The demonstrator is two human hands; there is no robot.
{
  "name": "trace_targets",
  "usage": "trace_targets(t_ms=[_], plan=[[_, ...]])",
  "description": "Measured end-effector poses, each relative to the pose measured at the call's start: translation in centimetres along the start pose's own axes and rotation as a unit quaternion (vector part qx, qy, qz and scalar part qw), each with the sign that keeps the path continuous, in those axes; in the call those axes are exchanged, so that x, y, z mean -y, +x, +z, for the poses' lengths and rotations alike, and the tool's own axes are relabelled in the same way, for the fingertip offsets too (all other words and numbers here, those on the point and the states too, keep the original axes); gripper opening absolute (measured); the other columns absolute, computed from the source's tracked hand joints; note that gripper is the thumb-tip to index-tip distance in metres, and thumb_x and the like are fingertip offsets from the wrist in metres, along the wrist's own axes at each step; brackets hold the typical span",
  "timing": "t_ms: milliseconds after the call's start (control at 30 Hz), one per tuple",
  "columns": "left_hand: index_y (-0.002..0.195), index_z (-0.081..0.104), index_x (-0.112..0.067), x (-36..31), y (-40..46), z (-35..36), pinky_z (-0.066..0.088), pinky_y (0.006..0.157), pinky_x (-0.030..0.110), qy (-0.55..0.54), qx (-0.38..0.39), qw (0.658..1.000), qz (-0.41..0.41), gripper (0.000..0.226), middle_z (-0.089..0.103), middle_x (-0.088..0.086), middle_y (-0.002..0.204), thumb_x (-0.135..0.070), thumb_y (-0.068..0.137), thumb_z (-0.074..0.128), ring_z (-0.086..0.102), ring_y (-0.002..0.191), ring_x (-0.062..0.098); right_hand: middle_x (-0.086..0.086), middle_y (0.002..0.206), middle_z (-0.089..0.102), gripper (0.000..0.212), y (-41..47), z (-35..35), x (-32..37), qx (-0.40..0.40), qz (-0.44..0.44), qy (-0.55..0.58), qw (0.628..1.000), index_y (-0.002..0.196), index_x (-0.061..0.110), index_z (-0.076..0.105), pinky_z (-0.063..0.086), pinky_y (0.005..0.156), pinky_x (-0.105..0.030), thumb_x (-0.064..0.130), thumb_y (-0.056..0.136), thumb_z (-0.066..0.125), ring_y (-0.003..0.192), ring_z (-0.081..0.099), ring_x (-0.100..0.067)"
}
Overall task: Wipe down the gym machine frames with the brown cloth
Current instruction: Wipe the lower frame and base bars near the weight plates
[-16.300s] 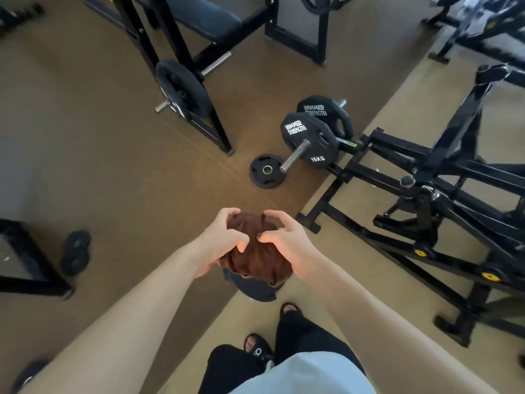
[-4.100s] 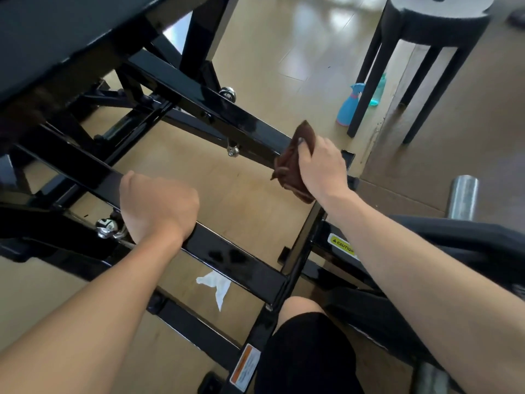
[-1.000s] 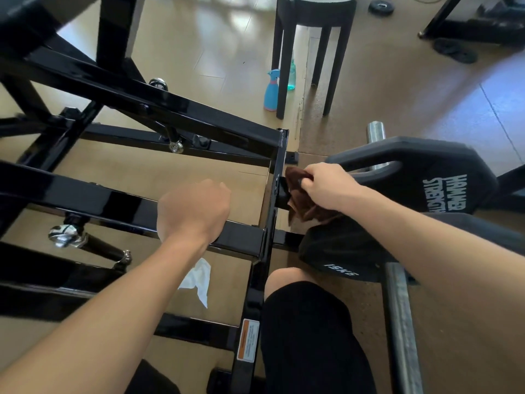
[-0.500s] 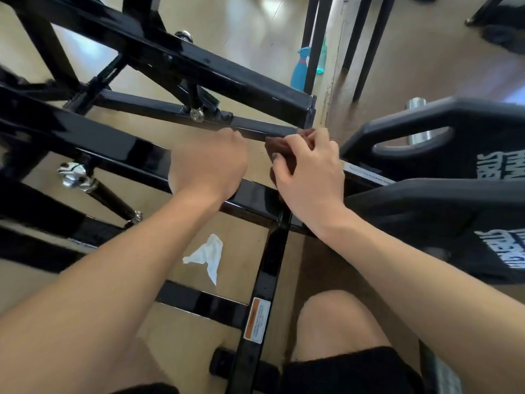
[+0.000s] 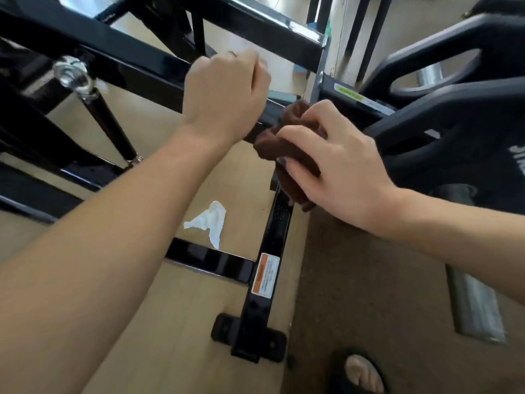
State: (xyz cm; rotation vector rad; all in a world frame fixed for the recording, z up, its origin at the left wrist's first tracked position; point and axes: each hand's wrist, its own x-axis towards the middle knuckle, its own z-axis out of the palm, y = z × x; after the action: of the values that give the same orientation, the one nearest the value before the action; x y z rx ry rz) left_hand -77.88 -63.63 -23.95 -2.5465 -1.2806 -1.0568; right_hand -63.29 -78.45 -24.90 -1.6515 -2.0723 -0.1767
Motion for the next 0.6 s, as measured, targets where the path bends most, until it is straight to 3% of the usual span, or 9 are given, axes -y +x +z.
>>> trace_targets(t_ms=[133,200,267,433,533,600], plan=[[0.113,0.063,-0.009,1.3,-5.2,0.1,0.038,0.105,0.038,0.01,-0.047,0.992,0.117,0.026,0.063,0.012,0.118,-0.025,0.1,0.046,0.058,0.11,0.028,-0.02,0.13,0.054,0.04,-4.0,2.2,0.3,0.115,-0.149,-0.063,0.98,0.133,0.01,0.061,0.056,0.087,-0.042,0.032,0.1,0.054,0.107,0.059,-0.03],[0.115,0.063,-0.007,2.8,-6.3,0.2,0.039,0.106,0.039,0.017,-0.069,0.985,0.156,0.025,0.063,0.016,0.124,-0.018,0.094,0.054,0.058,0.115,0.032,-0.014,0.137,0.051,0.043,-5.7,4.5,0.5,0.222,-0.16,-0.058,0.96,0.139,0.018,0.057,0.055,0.095,-0.044,0.038,0.101,0.05,0.116,0.057,-0.027],[0.117,0.059,-0.009,3.8,-6.7,0.4,0.039,0.106,0.038,0.036,-0.092,0.978,0.184,0.026,0.063,0.018,0.126,-0.015,0.091,0.056,0.055,0.117,0.031,-0.004,0.142,0.045,0.044,-6.7,7.3,0.4,0.289,-0.115,-0.05,0.949,0.144,0.028,0.05,0.051,0.101,-0.039,0.045,0.104,0.046,0.121,0.052,-0.02],[0.114,0.055,-0.012,4.7,-7.8,1.2,0.036,0.113,0.05,0.078,-0.098,0.951,0.283,0.024,0.062,0.024,0.13,-0.012,0.094,0.042,0.051,0.135,0.04,0.004,0.137,0.048,0.038,-6.3,13.8,-0.2,0.252,0.042,0.022,0.967,0.141,0.035,0.051,0.047,0.103,-0.034,0.045,0.105,0.048,0.121,0.049,-0.016],[0.11,0.057,-0.011,5.5,-9.5,2.1,0.031,0.119,0.051,0.068,-0.098,0.944,0.308,0.022,0.062,0.02,0.129,-0.01,0.093,0.043,0.05,0.136,0.038,0.004,0.145,0.043,0.039,-7.4,16.3,-0.3,0.274,-0.022,-0.019,0.961,0.142,0.039,0.046,0.041,0.108,-0.038,0.049,0.105,0.041,0.125,0.043,-0.021],[0.105,0.06,-0.009,5.6,-12.6,3.7,0.035,0.116,0.047,0.035,-0.047,0.952,0.299,0.02,0.066,0.016,0.117,-0.007,0.089,0.049,0.06,0.116,0.032,0.001,0.149,0.04,0.041,-8.5,17.1,-0.4,0.263,-0.024,-0.021,0.964,0.142,0.037,0.044,0.038,0.112,-0.043,0.05,0.104,0.037,0.131,0.038,-0.025]])
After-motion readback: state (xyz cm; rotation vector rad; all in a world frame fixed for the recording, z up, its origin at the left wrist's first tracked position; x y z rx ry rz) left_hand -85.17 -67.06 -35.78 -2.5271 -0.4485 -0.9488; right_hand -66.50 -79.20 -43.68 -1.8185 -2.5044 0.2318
